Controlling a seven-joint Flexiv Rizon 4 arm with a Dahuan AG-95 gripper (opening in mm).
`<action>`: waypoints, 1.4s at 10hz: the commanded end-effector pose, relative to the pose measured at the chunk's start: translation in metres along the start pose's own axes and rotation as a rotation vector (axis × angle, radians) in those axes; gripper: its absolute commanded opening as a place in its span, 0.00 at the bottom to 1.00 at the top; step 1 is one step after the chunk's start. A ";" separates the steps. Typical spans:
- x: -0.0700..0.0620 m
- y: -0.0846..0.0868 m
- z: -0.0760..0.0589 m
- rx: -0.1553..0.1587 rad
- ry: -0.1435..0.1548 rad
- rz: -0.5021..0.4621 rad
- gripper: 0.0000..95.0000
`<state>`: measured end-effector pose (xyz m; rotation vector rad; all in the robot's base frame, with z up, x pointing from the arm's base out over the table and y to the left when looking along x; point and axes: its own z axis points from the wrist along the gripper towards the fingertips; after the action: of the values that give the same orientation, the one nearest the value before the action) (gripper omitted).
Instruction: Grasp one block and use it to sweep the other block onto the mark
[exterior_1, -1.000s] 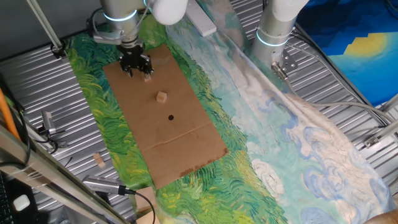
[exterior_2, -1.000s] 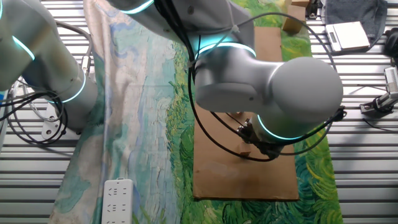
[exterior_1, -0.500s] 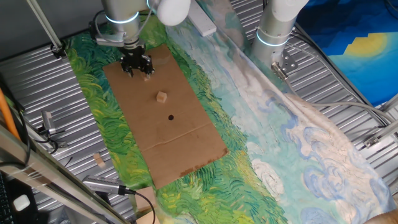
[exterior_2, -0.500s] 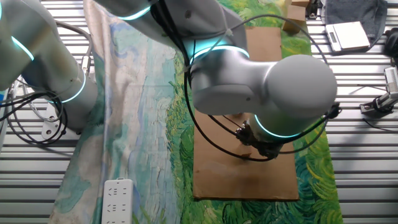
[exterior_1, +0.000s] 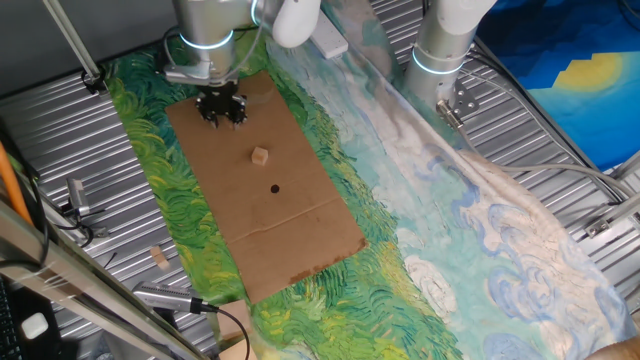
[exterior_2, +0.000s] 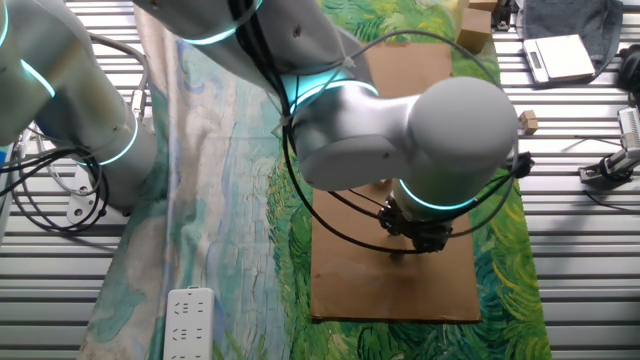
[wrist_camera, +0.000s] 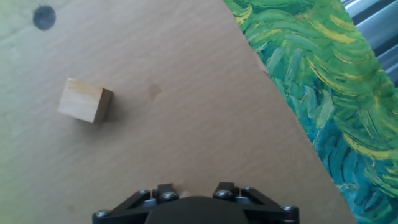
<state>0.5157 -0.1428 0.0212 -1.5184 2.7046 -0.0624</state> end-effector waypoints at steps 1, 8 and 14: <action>0.000 0.000 -0.001 -0.008 -0.011 0.012 0.20; -0.001 0.000 -0.007 -0.016 -0.012 0.097 0.40; -0.001 0.000 -0.015 -0.013 -0.006 0.120 0.00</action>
<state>0.5166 -0.1408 0.0363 -1.3557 2.7901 -0.0308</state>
